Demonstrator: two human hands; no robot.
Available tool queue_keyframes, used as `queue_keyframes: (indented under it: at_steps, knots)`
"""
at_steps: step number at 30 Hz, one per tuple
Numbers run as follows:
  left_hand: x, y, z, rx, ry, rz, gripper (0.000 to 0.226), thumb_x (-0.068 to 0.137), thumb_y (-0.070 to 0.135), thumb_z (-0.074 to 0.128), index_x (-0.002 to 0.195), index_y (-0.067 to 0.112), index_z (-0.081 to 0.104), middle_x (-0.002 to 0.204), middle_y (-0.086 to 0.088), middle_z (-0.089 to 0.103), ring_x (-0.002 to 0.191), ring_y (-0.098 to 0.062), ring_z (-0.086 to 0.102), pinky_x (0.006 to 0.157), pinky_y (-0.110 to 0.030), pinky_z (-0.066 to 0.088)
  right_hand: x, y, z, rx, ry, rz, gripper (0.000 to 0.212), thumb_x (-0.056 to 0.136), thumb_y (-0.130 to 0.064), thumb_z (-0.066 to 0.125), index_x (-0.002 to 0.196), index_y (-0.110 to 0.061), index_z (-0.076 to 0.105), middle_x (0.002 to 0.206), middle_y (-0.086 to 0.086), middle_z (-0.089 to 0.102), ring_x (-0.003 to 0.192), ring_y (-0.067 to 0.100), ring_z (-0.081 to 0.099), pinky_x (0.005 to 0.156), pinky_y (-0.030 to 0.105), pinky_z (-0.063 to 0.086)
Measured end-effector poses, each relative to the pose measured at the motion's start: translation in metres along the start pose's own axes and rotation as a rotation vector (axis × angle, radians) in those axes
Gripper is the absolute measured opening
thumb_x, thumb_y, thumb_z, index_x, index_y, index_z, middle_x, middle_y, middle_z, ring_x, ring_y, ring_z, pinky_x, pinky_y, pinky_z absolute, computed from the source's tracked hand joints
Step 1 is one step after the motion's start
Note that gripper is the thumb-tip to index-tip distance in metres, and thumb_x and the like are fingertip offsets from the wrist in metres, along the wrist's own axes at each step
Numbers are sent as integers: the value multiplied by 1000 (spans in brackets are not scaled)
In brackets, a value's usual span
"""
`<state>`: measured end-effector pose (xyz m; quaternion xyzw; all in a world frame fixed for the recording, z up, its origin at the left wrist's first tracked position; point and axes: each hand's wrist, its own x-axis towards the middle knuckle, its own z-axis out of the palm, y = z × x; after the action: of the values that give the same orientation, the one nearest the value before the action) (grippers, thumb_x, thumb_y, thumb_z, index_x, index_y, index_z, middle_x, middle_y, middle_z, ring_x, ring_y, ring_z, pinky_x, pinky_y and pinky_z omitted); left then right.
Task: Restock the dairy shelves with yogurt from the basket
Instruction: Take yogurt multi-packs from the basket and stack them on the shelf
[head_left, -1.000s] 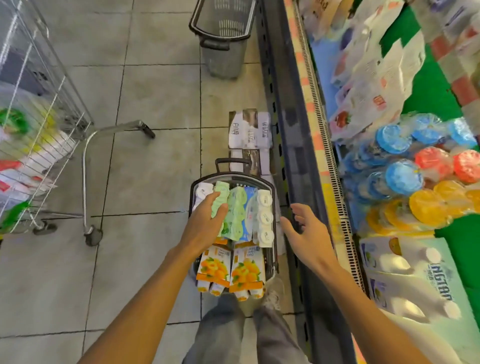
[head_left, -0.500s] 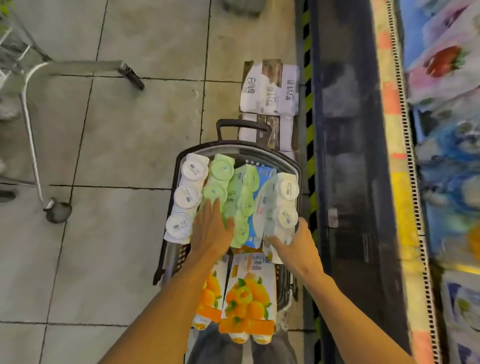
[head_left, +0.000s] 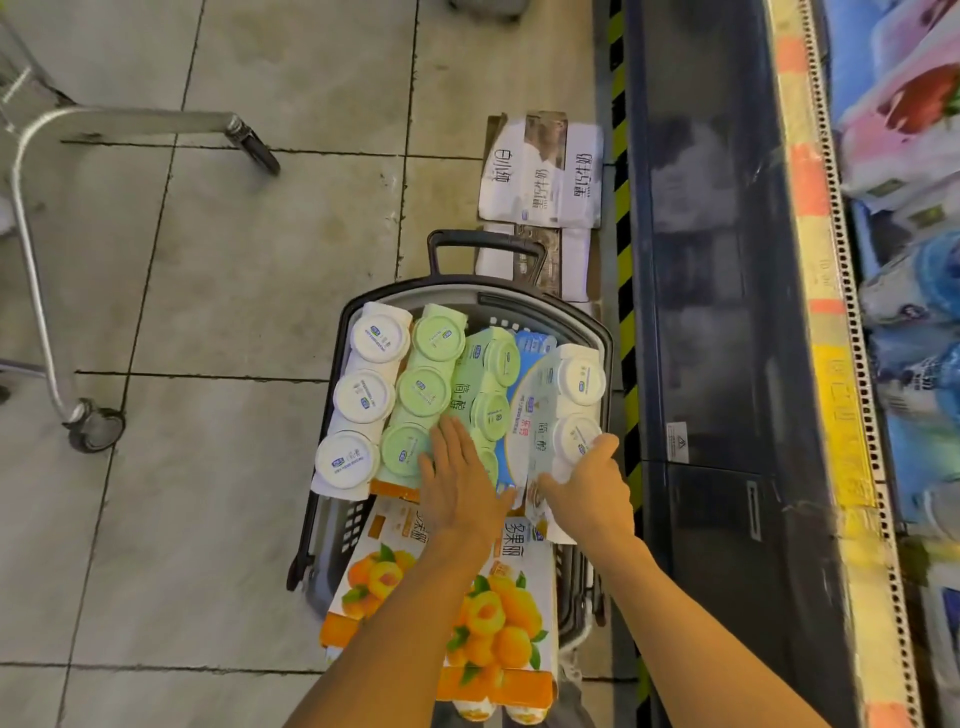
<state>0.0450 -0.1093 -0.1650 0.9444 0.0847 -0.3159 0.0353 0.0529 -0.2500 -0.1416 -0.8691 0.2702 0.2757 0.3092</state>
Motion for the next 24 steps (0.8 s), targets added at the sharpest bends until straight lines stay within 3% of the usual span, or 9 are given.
queue_keyframes:
  at_steps: [2, 5, 8, 11, 13, 15, 18, 21, 24]
  knots:
    - [2, 8, 5, 68, 9, -50, 124, 80, 68, 64, 154, -3, -7, 163, -18, 12, 148, -30, 19, 118, -44, 21, 0, 1, -2, 51, 6, -3, 70, 79, -30, 80, 122, -14, 27, 117, 10, 52, 105, 34, 59, 72, 40, 52]
    - [9, 17, 9, 162, 79, -98, 104, 85, 47, 69, 154, -4, 10, 145, -17, 45, 129, -30, 46, 108, -45, 37, -3, 1, -3, 138, 8, -2, 72, 71, -31, 84, 111, -19, 26, 109, 4, 51, 98, 31, 57, 69, 37, 47]
    - [17, 13, 13, 196, 97, -109, 99, 75, 47, 77, 150, -1, 33, 123, -14, 60, 106, -27, 57, 94, -43, 45, -6, 6, -4, 229, -24, 1, 73, 67, -31, 85, 111, -21, 28, 111, 4, 53, 99, 27, 58, 71, 36, 50]
    - [16, 3, 4, 156, 30, -98, 116, 54, 60, 87, 145, 2, 42, 116, -10, 62, 100, -24, 60, 87, -40, 49, -7, 13, -11, 312, -45, -2, 69, 64, -31, 86, 112, -21, 37, 113, 2, 55, 100, 22, 59, 74, 35, 54]
    - [14, 3, -6, 77, 44, -95, 122, 59, 65, 81, 149, 3, 28, 128, -8, 56, 113, -25, 55, 96, -42, 46, -8, 18, -17, 368, -35, -38, 47, 66, -24, 84, 99, -22, 50, 102, -3, 62, 89, 11, 63, 68, 27, 57]
    - [15, 6, -15, -130, 58, -108, 113, 67, 54, 79, 150, 5, 20, 137, -9, 49, 123, -29, 48, 103, -46, 39, -8, 21, -22, 392, -42, -86, 31, 72, -11, 80, 85, -28, 58, 87, -12, 66, 74, -1, 64, 56, 15, 53]
    - [12, 9, -31, -445, 92, -169, 100, 68, 41, 79, 147, 8, 27, 140, -11, 48, 127, -32, 46, 104, -48, 38, -10, 23, -28, 428, -52, -111, 29, 74, -9, 78, 92, -27, 65, 89, -13, 70, 79, 0, 68, 57, 13, 52]
    - [5, 13, -41, -659, 115, -182, 96, 69, 44, 79, 147, 11, 32, 139, -9, 51, 126, -31, 49, 100, -46, 45, -15, 22, -34, 467, -41, -124, 40, 76, -7, 78, 92, -38, 57, 93, -18, 67, 82, -1, 67, 59, 11, 51]
    - [-7, 17, -55, -767, 109, -189, 92, 64, 49, 75, 143, 16, 40, 129, -3, 57, 116, -27, 56, 92, -45, 52, -22, 17, -44, 495, -14, -130, 40, 77, -11, 78, 97, -36, 54, 96, -20, 62, 88, 2, 64, 60, 13, 51]
